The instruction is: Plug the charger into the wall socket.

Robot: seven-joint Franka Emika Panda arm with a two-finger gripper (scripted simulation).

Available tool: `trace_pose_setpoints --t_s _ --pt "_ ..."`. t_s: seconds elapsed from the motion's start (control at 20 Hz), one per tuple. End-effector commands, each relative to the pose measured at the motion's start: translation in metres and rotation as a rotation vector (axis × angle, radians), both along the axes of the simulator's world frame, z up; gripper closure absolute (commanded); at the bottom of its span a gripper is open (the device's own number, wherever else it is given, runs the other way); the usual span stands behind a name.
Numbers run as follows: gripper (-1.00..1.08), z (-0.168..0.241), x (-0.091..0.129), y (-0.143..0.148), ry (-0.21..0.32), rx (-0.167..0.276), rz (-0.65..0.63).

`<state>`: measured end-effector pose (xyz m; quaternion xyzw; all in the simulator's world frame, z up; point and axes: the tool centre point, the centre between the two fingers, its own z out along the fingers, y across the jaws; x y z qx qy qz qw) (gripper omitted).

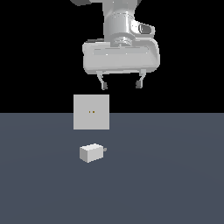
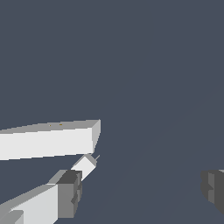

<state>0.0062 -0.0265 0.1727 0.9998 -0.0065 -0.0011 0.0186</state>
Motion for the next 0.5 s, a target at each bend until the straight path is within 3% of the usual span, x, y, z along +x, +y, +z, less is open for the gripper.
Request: trace_pose_setpoints --t_s 0.0,0.45 --pt "-0.92 0.0000 0.0000 0.0000 0.000 0.000 0.000" --pt "-0.92 -0.0046 -0.0060 0.0025 -0.022 -0.006 -0.041"
